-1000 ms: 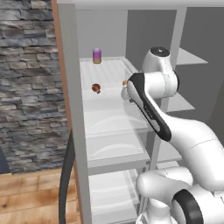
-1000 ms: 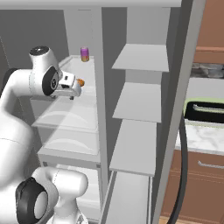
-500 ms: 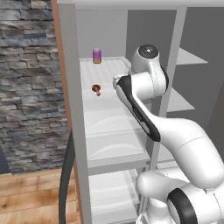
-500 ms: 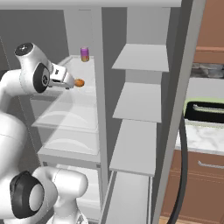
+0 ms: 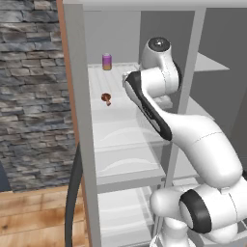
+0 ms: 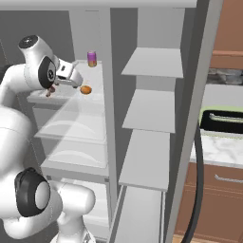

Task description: Take the tangerine and mushroom from the fridge shelf and place them in the freezer drawer to begin freezing them.

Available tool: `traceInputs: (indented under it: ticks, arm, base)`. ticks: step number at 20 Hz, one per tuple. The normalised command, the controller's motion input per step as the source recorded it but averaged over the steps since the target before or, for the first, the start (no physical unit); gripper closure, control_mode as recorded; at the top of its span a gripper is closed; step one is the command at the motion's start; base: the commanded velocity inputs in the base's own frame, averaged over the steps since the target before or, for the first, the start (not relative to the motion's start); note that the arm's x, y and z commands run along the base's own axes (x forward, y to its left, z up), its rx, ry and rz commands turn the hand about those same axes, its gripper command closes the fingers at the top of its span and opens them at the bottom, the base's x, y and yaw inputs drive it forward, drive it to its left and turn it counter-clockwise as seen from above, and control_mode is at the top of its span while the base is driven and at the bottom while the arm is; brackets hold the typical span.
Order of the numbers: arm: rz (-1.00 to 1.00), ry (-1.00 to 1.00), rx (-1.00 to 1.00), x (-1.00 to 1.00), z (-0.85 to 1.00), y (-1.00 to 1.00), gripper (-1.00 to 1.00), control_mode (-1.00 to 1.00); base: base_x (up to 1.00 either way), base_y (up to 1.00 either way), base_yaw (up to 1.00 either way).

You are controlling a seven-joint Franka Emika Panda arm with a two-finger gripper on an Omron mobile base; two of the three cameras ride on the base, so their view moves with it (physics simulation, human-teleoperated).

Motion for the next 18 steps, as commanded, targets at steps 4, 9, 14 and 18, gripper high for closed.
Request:
traceInputs:
  ticks: [4,9,14,18]
  arm:
    - [0.00,0.00,0.00,0.34,-0.59,-0.03,-1.00,-1.00]
    - [0.00,0.00,0.00,0.57,-0.32,-0.02,-1.00,-1.00]
    - [0.00,0.00,0.00,0.56,-0.22,-0.04,-1.00,-1.00]
    - [0.00,0.00,0.00,0.48,-0.24,-0.12,-1.00,-1.00]
  base:
    - [0.00,0.00,0.00]
    - [0.00,0.00,0.00]
    - [0.00,0.00,0.00]
    - [0.00,0.00,0.00]
